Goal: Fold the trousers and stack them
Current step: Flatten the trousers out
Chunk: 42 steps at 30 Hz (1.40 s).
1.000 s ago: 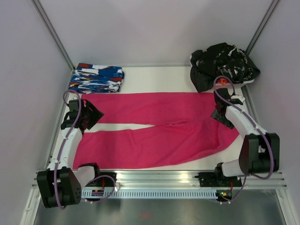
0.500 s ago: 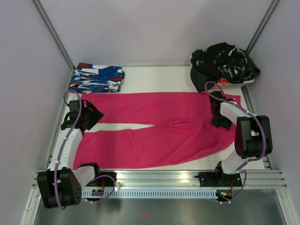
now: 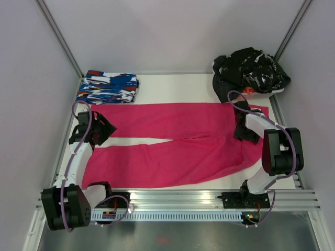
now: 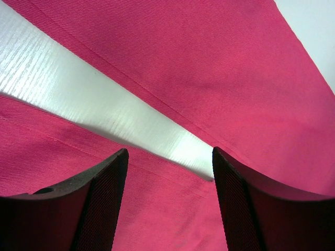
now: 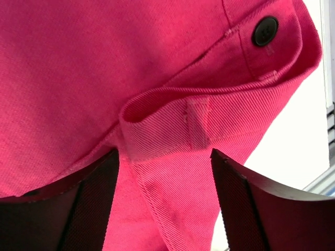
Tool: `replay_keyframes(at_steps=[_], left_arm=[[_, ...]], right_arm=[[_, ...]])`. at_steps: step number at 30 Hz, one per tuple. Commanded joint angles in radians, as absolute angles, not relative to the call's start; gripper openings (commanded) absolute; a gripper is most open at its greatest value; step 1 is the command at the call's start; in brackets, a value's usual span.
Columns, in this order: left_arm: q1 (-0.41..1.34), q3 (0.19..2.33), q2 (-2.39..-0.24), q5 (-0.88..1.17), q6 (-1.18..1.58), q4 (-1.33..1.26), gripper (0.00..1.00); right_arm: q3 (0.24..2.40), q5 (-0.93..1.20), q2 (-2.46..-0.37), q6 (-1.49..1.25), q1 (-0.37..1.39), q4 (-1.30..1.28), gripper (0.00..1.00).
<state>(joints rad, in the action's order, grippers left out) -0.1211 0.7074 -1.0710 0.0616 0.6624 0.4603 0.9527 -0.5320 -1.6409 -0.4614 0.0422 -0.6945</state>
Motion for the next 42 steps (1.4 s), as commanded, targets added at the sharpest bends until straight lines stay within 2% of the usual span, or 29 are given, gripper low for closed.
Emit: replay_keyframes(at_steps=[1, 2, 4, 5, 7, 8, 9, 13, 20, 21, 23, 24, 25, 28, 32, 35, 37, 41, 42], left_arm=[[-0.118, 0.704, -1.074, 0.077, 0.632, 0.422, 0.71], [-0.118, 0.704, -1.074, 0.077, 0.632, 0.422, 0.71], [-0.118, 0.704, -1.072, 0.075, 0.632, 0.423, 0.71], [-0.118, 0.704, -1.071, 0.071, 0.632, 0.425, 0.71], [-0.118, 0.704, -1.071, 0.068, 0.630, 0.428, 0.71], [-0.120, 0.704, -1.069, 0.067, 0.632, 0.428, 0.71], [-0.120, 0.706, -1.072, 0.069, 0.632, 0.428, 0.71], [-0.120, 0.713, -1.074, 0.074, 0.634, 0.426, 0.71], [-0.118, 0.715, -1.071, 0.072, 0.638, 0.426, 0.71], [-0.118, 0.715, -1.068, 0.069, 0.637, 0.428, 0.71], [-0.118, 0.715, -1.066, 0.069, 0.635, 0.433, 0.71], [-0.118, 0.716, -1.065, 0.069, 0.637, 0.433, 0.71], [-0.118, 0.716, -1.062, 0.069, 0.637, 0.430, 0.72], [-0.114, 0.719, -1.055, 0.064, 0.638, 0.430, 0.72], [-0.104, 0.718, -1.062, 0.072, 0.638, 0.426, 0.72], [-0.104, 0.719, -1.066, 0.069, 0.637, 0.429, 0.72], [-0.106, 0.722, -1.063, 0.048, 0.632, 0.434, 0.72], [-0.107, 0.730, -1.069, 0.046, 0.623, 0.445, 0.72], [-0.109, 0.733, -1.075, 0.046, 0.618, 0.454, 0.72]], right_arm=[[0.974, -0.558, -1.670, -0.453, 0.044, -0.635, 0.74], [0.976, -0.571, -1.681, -0.449, 0.044, -0.634, 0.60], [0.986, -0.580, -1.710, -0.445, 0.044, -0.638, 0.47], [0.989, -0.584, -1.715, -0.445, 0.044, -0.644, 0.31], [0.999, -0.620, -1.710, -0.448, 0.043, -0.669, 0.17], [0.999, -0.635, -1.703, -0.451, 0.044, -0.679, 0.05], [1.003, -0.670, -1.680, -0.456, 0.044, -0.705, 0.00], [1.008, -0.732, -1.577, -0.500, 0.043, -0.788, 0.00], [0.905, -0.798, -1.245, -0.868, 0.026, -0.940, 0.00], [0.863, -0.798, -1.161, -0.935, 0.015, -0.945, 0.01], [0.815, -0.770, -1.071, -0.980, -0.032, -0.965, 0.14], [0.802, -0.759, -1.054, -1.020, -0.043, -0.983, 0.24], [0.792, -0.735, -1.048, -1.044, -0.063, -1.000, 0.51], [0.765, -0.680, -1.064, -1.075, -0.078, -1.015, 0.93], [0.885, -0.725, -1.092, -1.042, -0.080, -1.086, 0.95], [1.021, -0.778, -1.039, -0.964, -0.078, -1.099, 0.95], [1.054, -0.709, -0.970, -0.741, -0.078, -0.972, 0.95], [1.045, -0.464, -0.957, -0.619, -0.078, -0.757, 0.95], [1.017, -0.403, -0.995, -0.614, -0.078, -0.717, 0.92]])
